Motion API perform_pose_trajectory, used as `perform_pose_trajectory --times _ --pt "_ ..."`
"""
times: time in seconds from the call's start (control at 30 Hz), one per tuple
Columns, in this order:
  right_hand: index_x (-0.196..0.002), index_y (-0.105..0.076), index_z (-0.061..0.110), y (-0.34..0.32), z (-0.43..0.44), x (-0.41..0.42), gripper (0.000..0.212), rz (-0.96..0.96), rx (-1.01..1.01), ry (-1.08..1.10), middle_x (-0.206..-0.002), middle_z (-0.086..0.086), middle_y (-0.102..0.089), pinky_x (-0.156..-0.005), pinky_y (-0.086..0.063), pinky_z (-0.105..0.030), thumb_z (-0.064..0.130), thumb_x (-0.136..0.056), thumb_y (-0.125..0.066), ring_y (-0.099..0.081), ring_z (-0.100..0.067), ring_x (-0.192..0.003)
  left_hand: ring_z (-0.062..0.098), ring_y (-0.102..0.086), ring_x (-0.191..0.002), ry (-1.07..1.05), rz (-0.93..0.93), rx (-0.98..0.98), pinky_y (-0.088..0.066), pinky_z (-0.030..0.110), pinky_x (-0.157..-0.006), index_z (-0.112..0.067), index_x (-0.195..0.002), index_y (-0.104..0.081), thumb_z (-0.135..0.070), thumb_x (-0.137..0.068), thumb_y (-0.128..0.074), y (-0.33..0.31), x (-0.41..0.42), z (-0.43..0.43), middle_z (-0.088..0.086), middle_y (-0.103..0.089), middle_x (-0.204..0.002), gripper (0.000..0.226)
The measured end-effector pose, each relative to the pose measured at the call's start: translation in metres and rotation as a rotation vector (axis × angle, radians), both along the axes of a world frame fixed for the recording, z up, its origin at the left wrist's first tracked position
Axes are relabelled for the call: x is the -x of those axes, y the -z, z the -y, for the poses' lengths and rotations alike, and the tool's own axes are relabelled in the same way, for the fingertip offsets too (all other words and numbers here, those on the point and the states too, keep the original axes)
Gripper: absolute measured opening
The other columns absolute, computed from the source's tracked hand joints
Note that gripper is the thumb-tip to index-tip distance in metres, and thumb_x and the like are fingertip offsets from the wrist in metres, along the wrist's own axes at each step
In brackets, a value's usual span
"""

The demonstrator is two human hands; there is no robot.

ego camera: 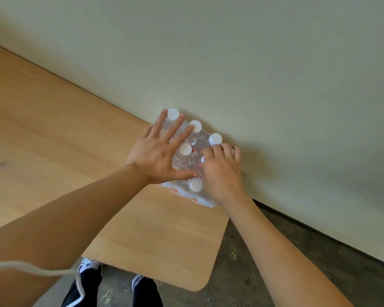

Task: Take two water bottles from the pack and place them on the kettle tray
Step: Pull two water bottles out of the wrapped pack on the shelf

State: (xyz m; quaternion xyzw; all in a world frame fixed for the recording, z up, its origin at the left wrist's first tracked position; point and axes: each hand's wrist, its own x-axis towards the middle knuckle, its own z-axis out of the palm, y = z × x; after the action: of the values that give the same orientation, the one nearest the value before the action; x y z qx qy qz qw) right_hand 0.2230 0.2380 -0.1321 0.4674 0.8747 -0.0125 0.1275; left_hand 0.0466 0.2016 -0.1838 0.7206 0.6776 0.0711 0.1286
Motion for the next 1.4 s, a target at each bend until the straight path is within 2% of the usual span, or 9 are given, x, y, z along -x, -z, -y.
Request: perform_pose_trajectory --times 0.23,0.33,0.5,0.7,0.93,1.03,1.1,1.23,1.4 --pt "-0.117 -0.066 0.011 -0.033 0.005 -0.006 0.021 -0.324 0.139 0.176 -0.113 -0.009 -0.058 -0.073 -0.056 -0.052 0.02 -0.099 -0.062 -0.059 -0.031 -0.101 0.039 -0.001 -0.156 -0.003 0.018 -0.012 -0.027 0.051 -0.118 -0.029 -0.162 -0.011 -0.101 -0.067 -0.016 0.0 0.0 0.0 0.002 -0.013 -0.172 0.119" --pt "-0.119 -0.066 0.006 -0.045 0.01 -0.002 0.022 -0.4 0.121 0.168 -0.114 -0.011 -0.057 -0.075 -0.055 -0.049 0.015 -0.099 -0.062 -0.059 -0.032 -0.103 0.039 0.0 -0.156 -0.004 0.035 -0.018 -0.027 0.051 -0.118 -0.03 -0.161 -0.01 -0.102 -0.066 -0.013 0.001 0.0 0.001 0.002 -0.014 -0.171 0.12" --pt "-0.114 -0.067 0.002 -0.078 0.01 0.006 0.019 -0.534 0.031 0.198 -0.102 -0.004 -0.047 -0.081 -0.033 -0.02 0.003 -0.095 -0.066 -0.057 -0.033 -0.101 0.039 -0.001 -0.156 0.001 0.064 -0.013 -0.025 0.052 -0.119 -0.029 -0.162 -0.011 -0.103 -0.065 -0.012 0.001 0.002 0.0 0.002 -0.015 -0.171 0.122" --pt "-0.116 -0.066 0.014 -0.137 0.02 0.008 0.024 -0.735 -0.075 0.197 -0.104 0.004 -0.047 -0.084 -0.032 0.003 0.023 -0.096 -0.059 -0.045 0.002 -0.089 0.036 0.009 -0.156 0.002 0.107 0.076 -0.011 0.051 -0.124 -0.029 -0.163 -0.003 -0.107 -0.056 -0.013 -0.007 0.004 0.002 -0.002 -0.005 -0.172 0.132" --pt "-0.116 -0.065 0.026 -0.167 0.052 0.009 0.024 -0.923 -0.106 0.295 -0.1 0.013 -0.049 -0.076 -0.041 -0.002 0.034 -0.096 -0.054 -0.054 0.014 -0.096 0.028 -0.001 -0.158 0.079 0.683 -0.049 -0.013 0.059 -0.124 -0.022 -0.159 -0.016 -0.084 -0.051 -0.069 -0.043 0.01 0.032 0.004 -0.02 -0.169 0.135" --pt "-0.116 -0.066 0.019 -0.164 0.064 0.025 0.025 -0.904 -0.121 0.247 -0.102 0.01 -0.052 -0.078 -0.039 0.0 0.031 -0.097 -0.054 -0.052 0.016 -0.096 0.001 -0.03 -0.149 0.05 0.977 -0.093 -0.027 0.022 -0.119 -0.029 -0.152 -0.034 -0.063 -0.053 -0.086 -0.064 0.007 0.047 -0.026 -0.04 -0.154 0.117" --pt "-0.114 -0.068 0.019 -0.158 0.066 0.037 0.026 -0.954 -0.088 0.27 -0.101 0.008 -0.055 -0.078 -0.041 -0.002 0.031 -0.096 -0.055 -0.055 0.011 -0.096 -0.005 -0.061 -0.118 -0.06 1.153 -0.024 -0.047 0.009 -0.093 -0.029 -0.14 -0.047 -0.041 -0.058 -0.093 -0.068 0.007 0.062 -0.031 -0.063 -0.126 0.095" --pt "-0.113 -0.07 0.028 -0.138 0.061 0.054 0.029 -1.006 0.075 0.374 -0.1 0.015 -0.062 -0.075 -0.058 -0.031 0.043 -0.094 -0.054 -0.066 -0.007 -0.092 0.003 -0.071 -0.091 -0.185 1.167 0.023 -0.052 0.012 -0.075 -0.027 -0.121 -0.058 -0.024 -0.062 -0.09 -0.062 0.022 0.089 -0.011 -0.073 -0.1 0.067" --pt "-0.116 -0.068 0.029 -0.086 0.045 0.057 0.031 -1.09 0.309 0.535 -0.103 0.016 -0.071 -0.083 -0.056 -0.038 0.044 -0.101 -0.046 -0.07 -0.01 -0.096 0.007 -0.074 -0.086 -0.321 1.185 0.134 -0.054 0.012 -0.071 -0.053 -0.104 -0.061 -0.028 -0.06 -0.083 -0.046 0.045 0.123 -0.016 -0.076 -0.098 0.055"
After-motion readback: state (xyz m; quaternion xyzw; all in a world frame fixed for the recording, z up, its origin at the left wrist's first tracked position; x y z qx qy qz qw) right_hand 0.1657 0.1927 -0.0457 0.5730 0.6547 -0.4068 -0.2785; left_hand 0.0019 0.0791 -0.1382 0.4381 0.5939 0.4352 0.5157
